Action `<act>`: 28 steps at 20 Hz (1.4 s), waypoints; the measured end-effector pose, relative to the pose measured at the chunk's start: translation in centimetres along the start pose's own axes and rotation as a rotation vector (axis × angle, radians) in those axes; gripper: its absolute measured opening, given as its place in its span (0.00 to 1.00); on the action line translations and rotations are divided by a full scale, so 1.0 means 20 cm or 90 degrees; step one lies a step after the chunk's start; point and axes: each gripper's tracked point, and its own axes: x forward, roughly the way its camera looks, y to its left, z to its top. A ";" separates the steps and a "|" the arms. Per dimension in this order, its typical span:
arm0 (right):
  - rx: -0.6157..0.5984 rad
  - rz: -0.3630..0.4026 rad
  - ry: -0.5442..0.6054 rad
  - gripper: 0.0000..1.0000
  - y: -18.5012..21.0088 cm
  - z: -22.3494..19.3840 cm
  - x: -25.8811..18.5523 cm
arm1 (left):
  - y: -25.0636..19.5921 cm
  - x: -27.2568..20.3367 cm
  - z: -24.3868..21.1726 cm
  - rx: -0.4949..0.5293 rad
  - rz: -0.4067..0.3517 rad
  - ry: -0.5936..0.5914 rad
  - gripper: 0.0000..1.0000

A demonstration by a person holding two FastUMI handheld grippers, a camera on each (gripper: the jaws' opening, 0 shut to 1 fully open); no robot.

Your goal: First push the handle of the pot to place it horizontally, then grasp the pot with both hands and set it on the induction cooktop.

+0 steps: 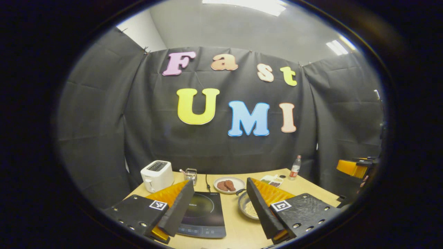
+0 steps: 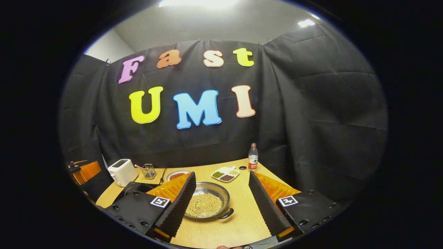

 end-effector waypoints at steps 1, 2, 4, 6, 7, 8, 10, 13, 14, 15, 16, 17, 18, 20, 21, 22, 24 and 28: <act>-0.001 0.002 0.004 0.98 0.00 -0.01 0.01 | 0.00 0.00 -0.01 0.005 -0.001 0.000 0.88; -0.003 0.008 0.006 0.98 0.01 -0.01 0.01 | 0.01 0.01 -0.03 0.010 -0.001 0.004 0.88; -0.010 0.011 0.012 0.98 0.03 -0.02 0.03 | 0.01 0.01 -0.07 0.012 -0.004 0.015 0.88; -0.014 0.018 0.022 0.98 0.05 -0.03 0.06 | 0.02 0.02 -0.08 0.003 -0.005 0.018 0.93; -0.015 0.028 0.031 0.98 0.08 -0.04 0.07 | 0.02 0.02 -0.08 0.000 -0.003 0.018 0.89; -0.021 0.041 0.050 0.98 0.11 -0.07 0.09 | 0.03 0.03 -0.08 -0.001 -0.001 0.018 0.88; -0.024 0.053 0.081 0.98 0.13 -0.11 0.12 | 0.05 0.04 -0.08 -0.002 0.002 0.019 0.88; -0.029 0.065 0.123 0.98 0.16 -0.16 0.19 | 0.06 0.05 -0.07 -0.006 0.000 0.013 0.88; -0.034 0.067 0.134 0.98 0.16 -0.17 0.21 | 0.07 0.05 -0.07 -0.005 0.001 0.013 0.92; -0.041 0.071 0.149 0.98 0.16 -0.18 0.23 | 0.07 0.05 -0.08 -0.004 0.002 0.013 0.92; -0.052 0.072 0.170 0.98 0.16 -0.21 0.26 | 0.08 0.05 -0.07 -0.004 0.005 0.013 0.88; -0.063 0.073 0.185 0.98 0.15 -0.24 0.28 | 0.09 0.06 -0.08 -0.004 0.008 0.016 0.88; -0.068 0.076 0.195 0.98 0.15 -0.24 0.30 | 0.11 0.06 -0.09 -0.007 0.012 0.020 0.88; -0.070 0.090 0.225 0.98 0.17 -0.29 0.33 | 0.13 0.05 -0.11 -0.012 0.017 0.028 0.88; -0.069 0.095 0.242 0.95 0.18 -0.30 0.33 | 0.14 0.05 -0.12 -0.014 0.020 0.030 0.88; -0.070 0.101 0.258 0.85 0.19 -0.33 0.34 | 0.15 0.04 -0.12 -0.014 0.024 0.032 0.88; -0.083 0.115 0.293 0.63 0.22 -0.40 0.35 | 0.19 0.03 -0.14 -0.016 0.035 0.036 0.88; -0.105 0.161 0.365 0.20 0.29 -0.55 0.35 | 0.24 0.01 -0.17 -0.019 0.052 0.049 0.88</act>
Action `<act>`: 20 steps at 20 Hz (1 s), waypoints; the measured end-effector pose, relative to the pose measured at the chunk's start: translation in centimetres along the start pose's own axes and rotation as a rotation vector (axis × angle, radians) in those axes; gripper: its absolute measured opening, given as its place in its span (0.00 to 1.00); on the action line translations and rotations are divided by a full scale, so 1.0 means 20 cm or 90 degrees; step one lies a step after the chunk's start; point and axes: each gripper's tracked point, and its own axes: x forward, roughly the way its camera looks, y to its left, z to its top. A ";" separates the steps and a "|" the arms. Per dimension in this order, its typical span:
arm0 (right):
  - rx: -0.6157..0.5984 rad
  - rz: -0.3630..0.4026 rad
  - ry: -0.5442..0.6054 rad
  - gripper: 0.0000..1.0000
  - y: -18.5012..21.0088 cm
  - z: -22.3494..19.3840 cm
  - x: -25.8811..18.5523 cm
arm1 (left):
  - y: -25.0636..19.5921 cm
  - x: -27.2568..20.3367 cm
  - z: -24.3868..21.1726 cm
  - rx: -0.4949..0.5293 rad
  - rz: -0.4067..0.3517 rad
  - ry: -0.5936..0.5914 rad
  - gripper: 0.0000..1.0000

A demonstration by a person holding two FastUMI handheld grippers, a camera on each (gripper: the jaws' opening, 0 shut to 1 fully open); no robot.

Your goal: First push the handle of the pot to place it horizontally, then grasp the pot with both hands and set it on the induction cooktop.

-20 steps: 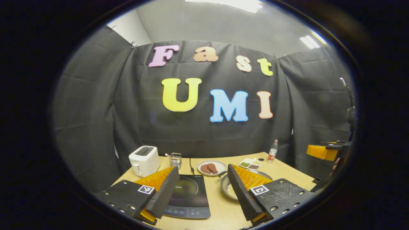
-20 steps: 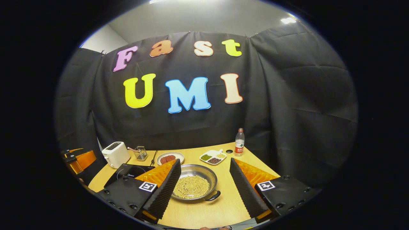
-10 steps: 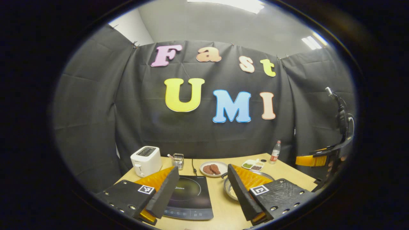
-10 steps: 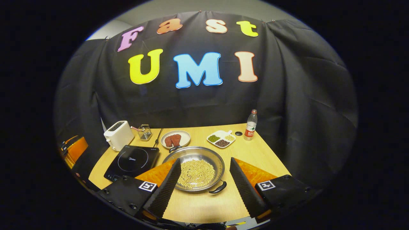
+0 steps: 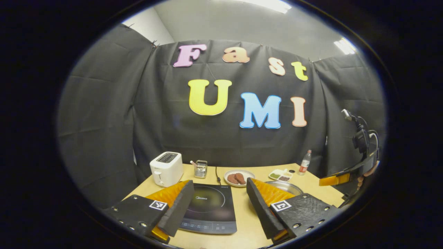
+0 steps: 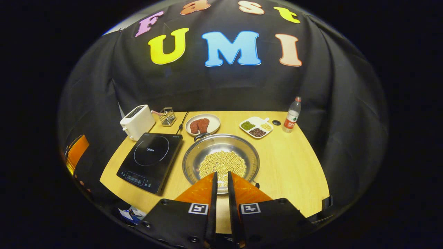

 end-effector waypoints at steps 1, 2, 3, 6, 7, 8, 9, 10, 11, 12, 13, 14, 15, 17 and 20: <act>-0.002 0.015 0.015 0.12 0.02 -0.01 0.02 | 0.01 0.00 -0.02 0.003 0.003 0.007 0.88; -0.006 0.029 0.027 0.06 0.04 -0.03 0.04 | 0.01 0.00 -0.02 0.007 0.007 0.009 0.88; -0.004 0.033 0.034 0.05 0.05 -0.05 0.08 | 0.01 0.00 -0.02 0.010 0.011 0.010 0.88; 0.002 0.076 0.070 0.02 0.07 -0.12 0.13 | -0.01 0.03 -0.03 0.017 0.022 0.023 0.93; 0.003 0.094 0.085 0.02 0.08 -0.14 0.15 | -0.02 0.04 -0.03 0.013 0.025 0.027 0.97; 0.002 0.102 0.100 0.02 0.07 -0.17 0.17 | -0.03 0.06 -0.03 0.004 0.024 0.030 0.92; -0.003 0.106 0.117 0.01 0.06 -0.21 0.19 | -0.06 0.08 -0.03 -0.005 0.021 0.034 0.89; -0.012 0.111 0.138 0.02 0.05 -0.26 0.22 | -0.08 0.09 -0.04 -0.009 0.021 0.038 0.89; -0.020 0.117 0.157 0.02 0.04 -0.32 0.24 | -0.10 0.12 -0.04 -0.008 0.026 0.040 0.93; -0.024 0.125 0.176 0.02 0.05 -0.36 0.27 | -0.11 0.14 -0.04 -0.002 0.031 0.040 0.89; -0.028 0.134 0.197 0.02 0.04 -0.41 0.29 | -0.13 0.15 -0.03 0.005 0.035 0.041 0.93; -0.030 0.138 0.217 0.02 0.04 -0.45 0.31 | -0.14 0.17 -0.04 0.009 0.037 0.043 0.88; -0.034 0.141 0.231 0.02 0.03 -0.48 0.33 | -0.15 0.18 -0.05 0.011 0.038 0.049 0.93; -0.044 0.140 0.244 0.02 0.00 -0.52 0.38 | -0.19 0.18 -0.08 0.014 0.045 0.060 0.89; -0.044 0.150 0.274 0.02 -0.01 -0.57 0.44 | -0.23 0.20 -0.09 0.026 0.059 0.068 0.88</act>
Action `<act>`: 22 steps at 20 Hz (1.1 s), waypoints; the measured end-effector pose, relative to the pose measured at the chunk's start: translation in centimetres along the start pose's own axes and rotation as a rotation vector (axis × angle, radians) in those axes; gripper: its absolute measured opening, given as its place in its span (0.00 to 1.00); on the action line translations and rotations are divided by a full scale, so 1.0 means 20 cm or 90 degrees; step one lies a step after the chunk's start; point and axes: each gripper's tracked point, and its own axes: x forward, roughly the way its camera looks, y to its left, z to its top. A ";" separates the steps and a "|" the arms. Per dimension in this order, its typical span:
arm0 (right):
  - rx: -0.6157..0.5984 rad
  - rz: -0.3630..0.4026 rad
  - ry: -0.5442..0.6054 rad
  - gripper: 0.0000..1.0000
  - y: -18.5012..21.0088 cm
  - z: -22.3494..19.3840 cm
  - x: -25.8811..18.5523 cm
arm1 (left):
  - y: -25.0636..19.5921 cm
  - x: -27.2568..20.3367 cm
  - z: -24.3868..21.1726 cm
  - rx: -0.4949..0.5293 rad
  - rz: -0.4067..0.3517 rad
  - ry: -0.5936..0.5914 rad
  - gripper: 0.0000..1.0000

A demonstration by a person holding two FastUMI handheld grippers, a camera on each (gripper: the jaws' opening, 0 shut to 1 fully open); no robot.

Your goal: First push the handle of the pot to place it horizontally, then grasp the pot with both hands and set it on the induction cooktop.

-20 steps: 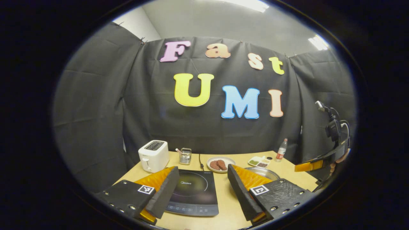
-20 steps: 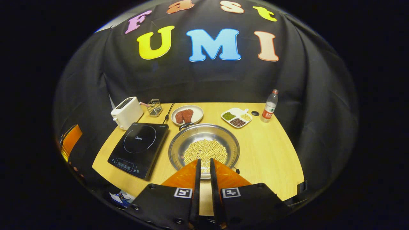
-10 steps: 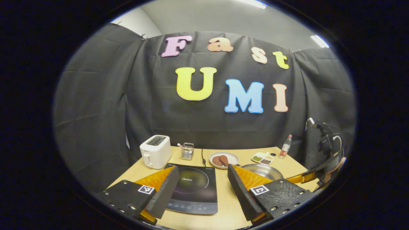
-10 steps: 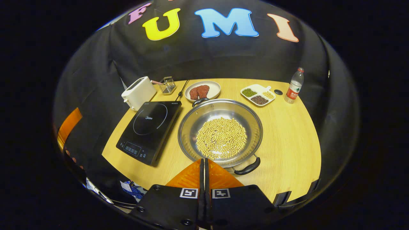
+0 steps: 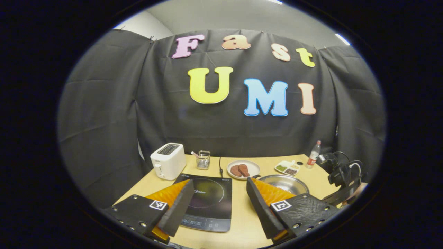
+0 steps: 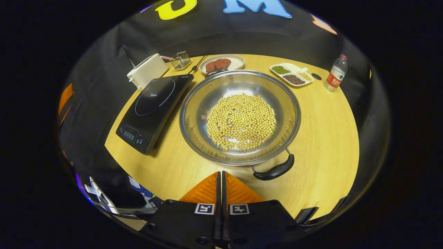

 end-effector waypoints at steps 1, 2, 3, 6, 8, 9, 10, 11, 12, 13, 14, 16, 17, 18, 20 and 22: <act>-0.001 0.004 0.010 0.02 -0.01 -0.01 0.03 | -0.02 0.01 -0.02 0.002 0.003 0.004 0.93; -0.005 0.004 0.021 0.02 -0.02 -0.02 0.05 | -0.04 0.01 -0.02 0.002 0.006 0.009 0.88; -0.011 -0.002 0.030 0.02 -0.04 -0.03 0.07 | -0.05 0.01 -0.02 0.002 0.006 0.011 0.92; -0.021 -0.008 0.043 0.02 -0.10 -0.02 0.13 | -0.09 0.02 -0.03 0.004 0.015 0.017 0.91; -0.030 -0.012 0.050 0.02 -0.13 -0.03 0.16 | -0.11 0.03 -0.04 0.001 0.018 0.021 0.89; -0.036 -0.014 0.055 0.02 -0.15 -0.04 0.17 | -0.11 0.03 -0.05 0.001 0.020 0.025 0.88; -0.039 -0.015 0.059 0.02 -0.16 -0.05 0.18 | -0.12 0.03 -0.05 0.000 0.022 0.028 0.89; -0.040 -0.017 0.062 0.02 -0.18 -0.05 0.19 | -0.12 0.03 -0.06 0.000 0.024 0.029 0.93; -0.041 -0.016 0.063 0.02 -0.19 -0.05 0.19 | -0.14 0.04 -0.05 0.001 0.024 0.030 0.88; -0.038 -0.009 0.062 0.02 -0.19 -0.05 0.19 | -0.14 0.04 -0.05 0.002 0.025 0.030 0.90; -0.036 -0.007 0.061 0.02 -0.19 -0.05 0.20 | -0.15 0.05 -0.05 0.005 0.025 0.032 0.92; -0.043 -0.006 0.059 0.02 -0.20 -0.05 0.20 | -0.18 0.06 -0.04 0.010 0.021 0.034 0.92; -0.047 -0.006 0.059 0.02 -0.21 -0.04 0.20 | -0.20 0.06 -0.05 0.012 0.019 0.035 0.96; -0.049 -0.008 0.057 0.02 -0.22 -0.04 0.20 | -0.22 0.06 -0.05 0.014 0.016 0.035 0.92; -0.054 -0.016 0.055 0.02 -0.27 -0.04 0.19 | -0.25 0.07 -0.05 0.014 0.010 0.035 0.92; -0.058 -0.024 0.054 0.02 -0.31 -0.04 0.19 | -0.28 0.08 -0.05 0.014 0.008 0.037 0.96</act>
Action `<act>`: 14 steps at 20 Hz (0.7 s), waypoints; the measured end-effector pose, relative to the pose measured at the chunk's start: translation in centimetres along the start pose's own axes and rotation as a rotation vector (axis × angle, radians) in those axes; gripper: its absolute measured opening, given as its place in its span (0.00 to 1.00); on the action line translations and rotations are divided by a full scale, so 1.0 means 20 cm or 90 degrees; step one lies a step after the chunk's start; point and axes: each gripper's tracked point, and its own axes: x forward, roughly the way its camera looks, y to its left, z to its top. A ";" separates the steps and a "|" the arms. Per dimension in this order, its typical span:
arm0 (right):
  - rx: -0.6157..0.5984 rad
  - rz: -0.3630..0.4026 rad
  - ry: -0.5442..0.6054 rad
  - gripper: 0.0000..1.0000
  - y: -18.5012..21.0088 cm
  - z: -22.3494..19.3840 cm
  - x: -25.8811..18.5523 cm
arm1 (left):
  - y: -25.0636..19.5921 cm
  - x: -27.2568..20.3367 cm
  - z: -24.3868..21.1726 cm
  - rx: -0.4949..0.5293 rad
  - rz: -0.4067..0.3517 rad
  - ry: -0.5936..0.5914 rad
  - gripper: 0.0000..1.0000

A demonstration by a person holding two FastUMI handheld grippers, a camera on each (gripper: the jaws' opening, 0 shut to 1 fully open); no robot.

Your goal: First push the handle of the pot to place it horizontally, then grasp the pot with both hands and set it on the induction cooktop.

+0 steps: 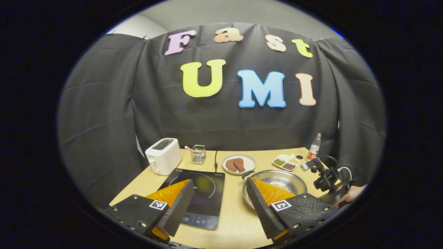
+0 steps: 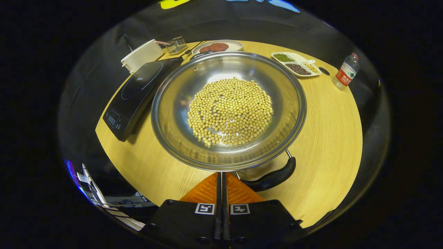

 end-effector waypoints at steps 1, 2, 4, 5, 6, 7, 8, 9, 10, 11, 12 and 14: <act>0.000 -0.005 -0.001 0.02 -0.03 0.00 0.00 | -0.02 0.00 -0.01 -0.001 -0.001 0.001 0.96; 0.001 -0.009 -0.001 0.02 -0.05 0.00 0.00 | -0.03 0.00 -0.01 -0.002 -0.002 0.002 0.96; 0.004 -0.012 -0.001 0.02 -0.09 0.01 -0.01 | -0.06 0.01 -0.02 -0.003 -0.003 0.005 0.89; 0.007 -0.014 -0.001 0.02 -0.12 0.01 -0.01 | -0.08 0.02 -0.02 -0.004 -0.004 0.007 0.92; 0.010 -0.017 -0.002 0.02 -0.14 0.02 -0.01 | -0.09 0.03 -0.02 -0.003 -0.004 0.009 0.92; 0.013 -0.019 -0.003 0.02 -0.17 0.02 -0.01 | -0.11 0.03 -0.02 -0.003 -0.004 0.009 0.93; 0.014 -0.020 -0.004 0.02 -0.19 0.03 -0.01 | -0.12 0.04 -0.02 -0.001 -0.004 0.010 0.89; 0.014 -0.022 -0.004 0.02 -0.21 0.03 -0.01 | -0.13 0.05 -0.02 0.000 -0.004 0.012 0.89; 0.013 -0.026 -0.004 0.02 -0.24 0.03 -0.01 | -0.15 0.06 -0.03 0.001 -0.004 0.014 0.89; 0.012 -0.030 -0.006 0.02 -0.27 0.04 -0.01 | -0.17 0.05 -0.03 0.002 -0.004 0.016 0.89; 0.011 -0.033 -0.006 0.02 -0.29 0.04 -0.01 | -0.18 0.06 -0.04 0.002 -0.004 0.018 0.89; 0.010 -0.037 -0.007 0.02 -0.33 0.05 -0.02 | -0.22 0.07 -0.04 0.000 -0.003 0.024 0.89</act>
